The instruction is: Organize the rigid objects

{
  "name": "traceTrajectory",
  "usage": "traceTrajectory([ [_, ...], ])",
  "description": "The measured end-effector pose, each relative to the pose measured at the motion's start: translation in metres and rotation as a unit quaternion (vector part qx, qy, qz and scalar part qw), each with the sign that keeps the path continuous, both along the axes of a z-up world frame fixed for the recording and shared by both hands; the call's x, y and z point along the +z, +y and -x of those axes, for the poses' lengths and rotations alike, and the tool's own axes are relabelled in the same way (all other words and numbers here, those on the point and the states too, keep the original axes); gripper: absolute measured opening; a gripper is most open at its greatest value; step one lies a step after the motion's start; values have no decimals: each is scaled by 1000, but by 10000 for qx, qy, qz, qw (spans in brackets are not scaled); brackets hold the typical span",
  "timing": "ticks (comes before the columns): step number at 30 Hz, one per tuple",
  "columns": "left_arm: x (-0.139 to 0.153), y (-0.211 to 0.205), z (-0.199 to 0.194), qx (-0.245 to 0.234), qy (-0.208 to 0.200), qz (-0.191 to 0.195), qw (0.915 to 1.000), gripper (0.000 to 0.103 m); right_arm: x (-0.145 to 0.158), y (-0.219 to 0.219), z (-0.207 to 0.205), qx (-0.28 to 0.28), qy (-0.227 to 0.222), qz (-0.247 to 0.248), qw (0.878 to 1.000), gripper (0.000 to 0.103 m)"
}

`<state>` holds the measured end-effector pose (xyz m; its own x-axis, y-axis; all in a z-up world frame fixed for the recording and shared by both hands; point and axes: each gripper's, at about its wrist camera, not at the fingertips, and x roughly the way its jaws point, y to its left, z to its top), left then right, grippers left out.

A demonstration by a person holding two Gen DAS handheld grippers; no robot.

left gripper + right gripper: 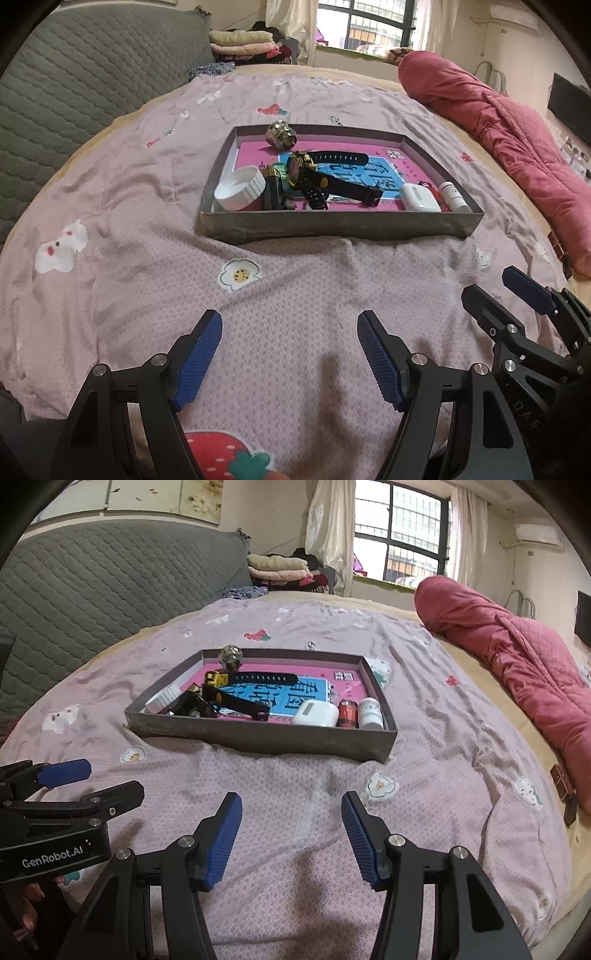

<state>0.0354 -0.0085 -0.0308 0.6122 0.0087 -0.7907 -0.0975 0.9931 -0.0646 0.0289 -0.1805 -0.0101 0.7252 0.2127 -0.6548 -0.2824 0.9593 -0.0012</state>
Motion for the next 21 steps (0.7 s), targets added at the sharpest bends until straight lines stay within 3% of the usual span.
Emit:
traceTrajectory([
  [21,-8,0,-17,54,23,50,10000,77,-14,-6,-20,-103,198,-135,9997,56],
])
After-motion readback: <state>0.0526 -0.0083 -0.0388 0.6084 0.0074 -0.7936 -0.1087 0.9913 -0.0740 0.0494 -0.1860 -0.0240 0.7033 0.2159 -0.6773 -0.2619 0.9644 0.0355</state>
